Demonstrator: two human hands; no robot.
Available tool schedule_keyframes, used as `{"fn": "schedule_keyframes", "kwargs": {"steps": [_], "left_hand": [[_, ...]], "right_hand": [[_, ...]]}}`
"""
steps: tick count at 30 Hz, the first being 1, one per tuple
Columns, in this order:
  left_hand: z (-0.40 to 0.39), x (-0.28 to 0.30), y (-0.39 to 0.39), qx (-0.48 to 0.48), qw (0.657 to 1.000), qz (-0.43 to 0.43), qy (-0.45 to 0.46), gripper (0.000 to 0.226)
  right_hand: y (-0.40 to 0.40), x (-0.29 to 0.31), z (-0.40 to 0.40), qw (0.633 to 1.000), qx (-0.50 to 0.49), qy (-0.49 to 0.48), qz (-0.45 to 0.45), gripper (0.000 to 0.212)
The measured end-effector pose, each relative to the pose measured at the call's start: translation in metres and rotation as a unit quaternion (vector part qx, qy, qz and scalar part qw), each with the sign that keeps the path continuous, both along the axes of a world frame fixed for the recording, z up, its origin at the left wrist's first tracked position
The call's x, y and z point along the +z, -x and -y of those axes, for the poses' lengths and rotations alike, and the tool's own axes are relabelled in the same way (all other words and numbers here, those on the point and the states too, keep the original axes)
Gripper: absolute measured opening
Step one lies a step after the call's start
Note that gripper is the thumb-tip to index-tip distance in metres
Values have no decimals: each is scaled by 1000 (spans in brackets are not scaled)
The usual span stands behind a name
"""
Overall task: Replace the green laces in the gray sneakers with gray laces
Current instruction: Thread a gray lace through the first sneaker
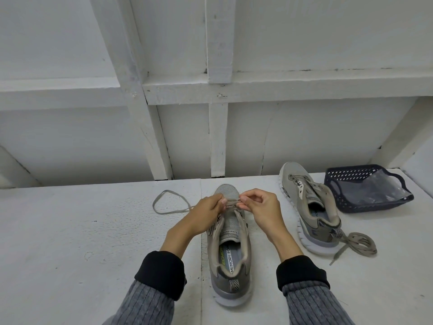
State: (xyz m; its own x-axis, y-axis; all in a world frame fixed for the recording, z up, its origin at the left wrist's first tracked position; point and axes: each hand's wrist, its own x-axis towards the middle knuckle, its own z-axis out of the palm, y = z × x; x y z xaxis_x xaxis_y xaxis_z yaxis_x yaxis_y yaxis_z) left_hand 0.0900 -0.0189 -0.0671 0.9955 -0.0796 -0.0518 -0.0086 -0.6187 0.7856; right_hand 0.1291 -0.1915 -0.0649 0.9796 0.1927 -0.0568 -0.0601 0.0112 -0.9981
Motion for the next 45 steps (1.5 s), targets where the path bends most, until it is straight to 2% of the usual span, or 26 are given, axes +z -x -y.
{"fn": "schedule_keyframes", "kwargs": {"steps": [4,9,14,18,23,28,32,35,39,45], "left_hand": [[-1,-4,-1,19,999,6,39,34],[-7,3,-1,43,997,27,55,34],[-10,6,0,48,996,22,72,33],[-5,5,0,54,993,40,92,28],[0,6,1,57,990,47,116,27],[-1,7,2,62,989,50,122,27],[0,7,1,65,989,60,122,27],[1,5,2,65,989,63,120,27],[1,2,1,55,990,58,114,28],[-8,2,-1,48,994,50,85,26]], "right_hand": [[0,-1,0,999,-9,23,23,12],[-2,1,7,995,-15,-87,-40,9],[-4,-2,9,993,-12,-105,-58,7],[0,-2,4,989,-5,-130,-71,15],[5,-5,0,990,41,-93,-94,14],[5,-5,-1,988,25,-113,-100,6],[4,-4,-1,987,35,-120,-98,14],[4,-3,-1,986,39,-128,-99,12],[2,-7,-1,991,22,-108,-76,7],[-8,-9,10,998,-31,-60,-20,11]]}}
